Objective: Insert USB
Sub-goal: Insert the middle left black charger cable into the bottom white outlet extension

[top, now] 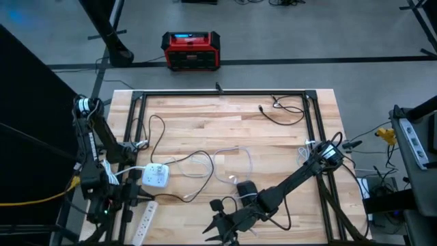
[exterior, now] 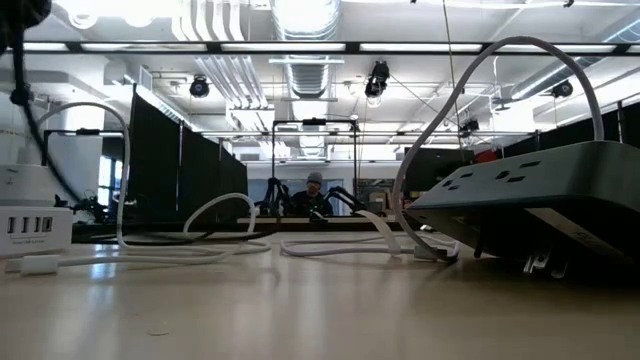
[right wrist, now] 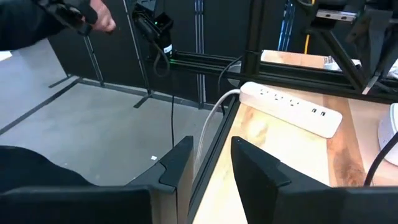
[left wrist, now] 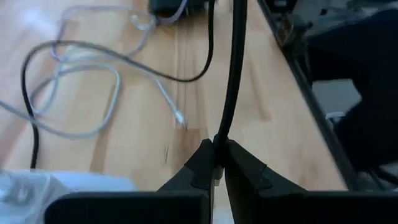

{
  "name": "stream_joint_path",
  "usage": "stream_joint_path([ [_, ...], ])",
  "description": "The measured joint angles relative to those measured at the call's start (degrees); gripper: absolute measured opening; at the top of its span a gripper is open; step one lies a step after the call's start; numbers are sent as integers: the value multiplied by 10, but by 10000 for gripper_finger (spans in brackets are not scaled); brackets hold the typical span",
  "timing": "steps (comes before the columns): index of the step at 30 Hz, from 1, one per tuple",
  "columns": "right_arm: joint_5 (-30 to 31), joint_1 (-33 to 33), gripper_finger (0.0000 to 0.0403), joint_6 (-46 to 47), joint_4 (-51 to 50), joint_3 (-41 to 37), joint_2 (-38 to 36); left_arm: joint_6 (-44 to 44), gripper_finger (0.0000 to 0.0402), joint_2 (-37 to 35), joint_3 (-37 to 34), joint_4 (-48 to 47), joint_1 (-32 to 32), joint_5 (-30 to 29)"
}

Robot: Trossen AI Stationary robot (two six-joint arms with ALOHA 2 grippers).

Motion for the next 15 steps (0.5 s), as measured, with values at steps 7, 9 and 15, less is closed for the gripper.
stream_joint_path([
  [7, 0, -1, 81, 22, 2, 0, 0, 41, 10, -59, -69, 27, -28, -2],
  [9, 1, -4, 77, 30, 3, 0, 0, 57, 10, -80, -85, 34, -38, -2],
  [15, 1, -13, 66, 39, 3, 0, 0, 165, 10, -147, -113, 78, -73, -46],
])
